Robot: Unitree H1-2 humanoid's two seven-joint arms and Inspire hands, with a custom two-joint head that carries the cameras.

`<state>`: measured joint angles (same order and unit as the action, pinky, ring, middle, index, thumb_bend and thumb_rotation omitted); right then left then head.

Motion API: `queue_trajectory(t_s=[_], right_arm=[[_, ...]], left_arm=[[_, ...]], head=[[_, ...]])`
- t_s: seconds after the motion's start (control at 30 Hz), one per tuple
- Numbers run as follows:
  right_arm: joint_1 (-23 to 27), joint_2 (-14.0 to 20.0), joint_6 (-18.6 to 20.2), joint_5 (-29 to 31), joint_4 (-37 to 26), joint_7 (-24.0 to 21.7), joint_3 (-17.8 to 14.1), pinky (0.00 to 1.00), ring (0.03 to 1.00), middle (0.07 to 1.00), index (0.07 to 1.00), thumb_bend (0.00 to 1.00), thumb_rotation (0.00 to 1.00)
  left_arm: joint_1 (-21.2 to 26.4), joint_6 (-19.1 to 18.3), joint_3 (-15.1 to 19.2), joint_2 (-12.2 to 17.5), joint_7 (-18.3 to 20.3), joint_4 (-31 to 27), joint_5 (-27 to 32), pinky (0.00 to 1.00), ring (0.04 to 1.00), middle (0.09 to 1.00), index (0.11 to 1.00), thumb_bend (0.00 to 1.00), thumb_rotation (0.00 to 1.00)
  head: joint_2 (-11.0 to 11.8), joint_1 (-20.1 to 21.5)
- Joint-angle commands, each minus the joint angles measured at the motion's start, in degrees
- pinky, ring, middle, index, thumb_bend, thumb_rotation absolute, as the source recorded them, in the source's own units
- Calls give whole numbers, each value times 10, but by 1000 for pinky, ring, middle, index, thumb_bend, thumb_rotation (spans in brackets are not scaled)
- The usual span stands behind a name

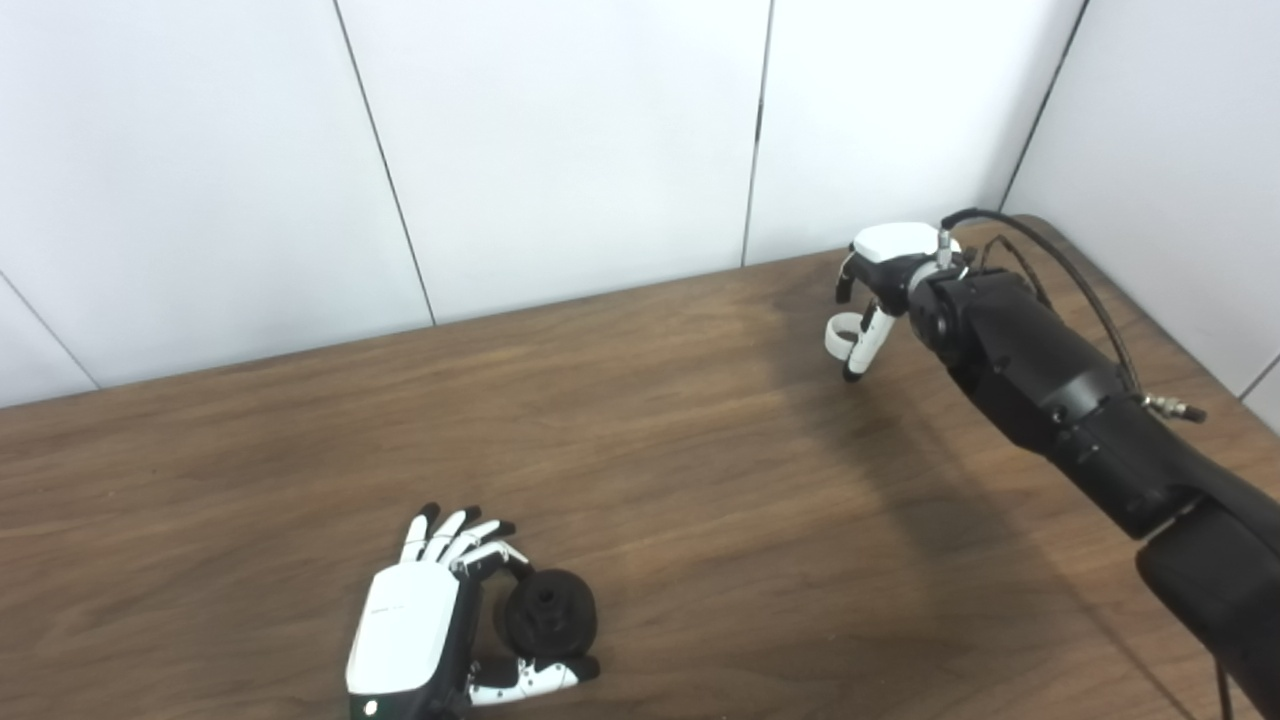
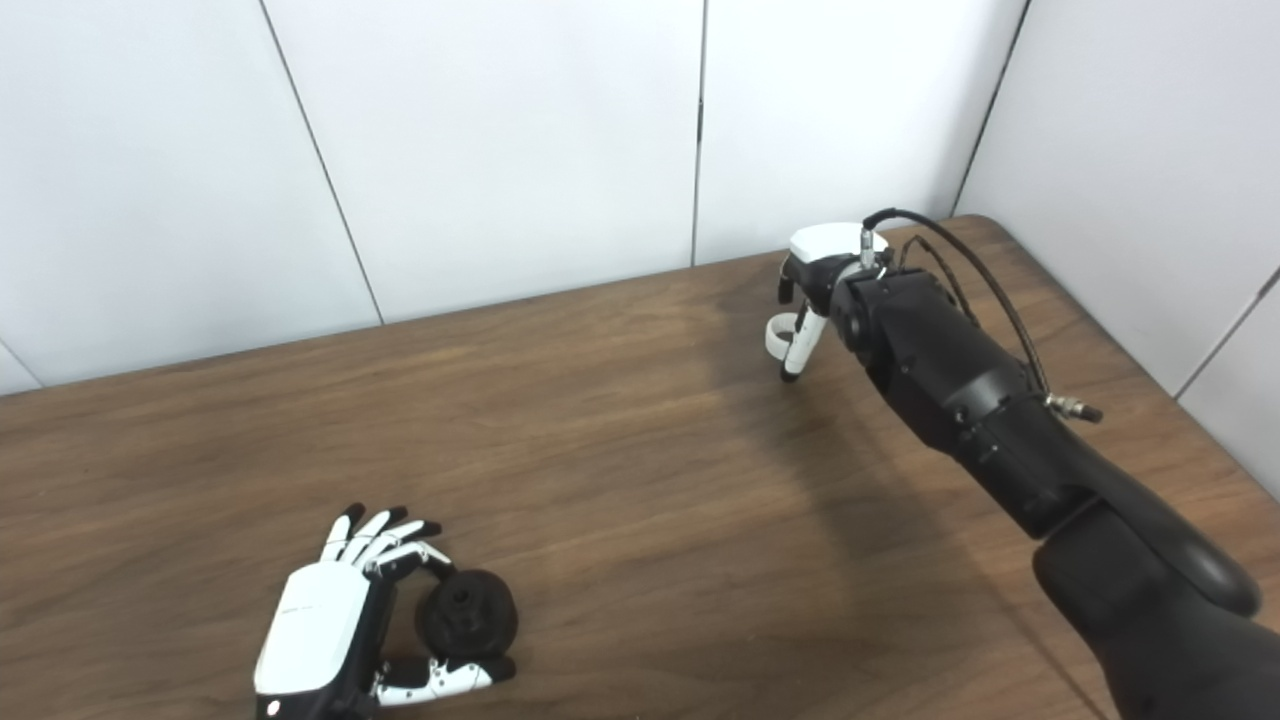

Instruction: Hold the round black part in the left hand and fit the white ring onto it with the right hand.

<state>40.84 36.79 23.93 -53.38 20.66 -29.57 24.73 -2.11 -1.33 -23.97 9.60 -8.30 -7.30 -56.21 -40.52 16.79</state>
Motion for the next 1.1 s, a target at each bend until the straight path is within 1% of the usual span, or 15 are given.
queue_trajectory(t_s=[0.0,0.17,0.4,0.57,0.77,1.07], right_arm=[[24,12,-6,-6,-3,16,-8,1000,1000,992,733,878,263],[24,12,-3,-6,-3,13,-8,1000,1000,990,736,885,267],[23,15,4,-10,-3,8,-6,1000,1000,985,733,888,251],[19,18,-1,-6,-4,11,-8,1000,1000,983,720,895,256],[16,16,3,-4,-5,12,-12,1000,1000,983,712,886,236],[16,14,2,-5,-6,15,-12,1000,1000,979,709,876,236]], left_arm=[[-14,-1,-3,5,6,3,-6,1000,900,796,484,525,55],[-15,2,-4,4,2,4,-7,1000,897,794,483,525,55],[-15,-2,-4,4,6,1,-9,1000,900,796,483,525,55],[-15,-1,-4,4,5,2,-9,1000,902,796,483,525,55],[-15,-1,-4,4,4,2,-9,1000,902,794,484,525,55],[-15,-2,-4,3,6,0,-9,1000,901,794,484,525,55]], head=[[0,-1],[-2,-5],[-2,-5],[-2,-5],[-3,-5],[-3,-5]])
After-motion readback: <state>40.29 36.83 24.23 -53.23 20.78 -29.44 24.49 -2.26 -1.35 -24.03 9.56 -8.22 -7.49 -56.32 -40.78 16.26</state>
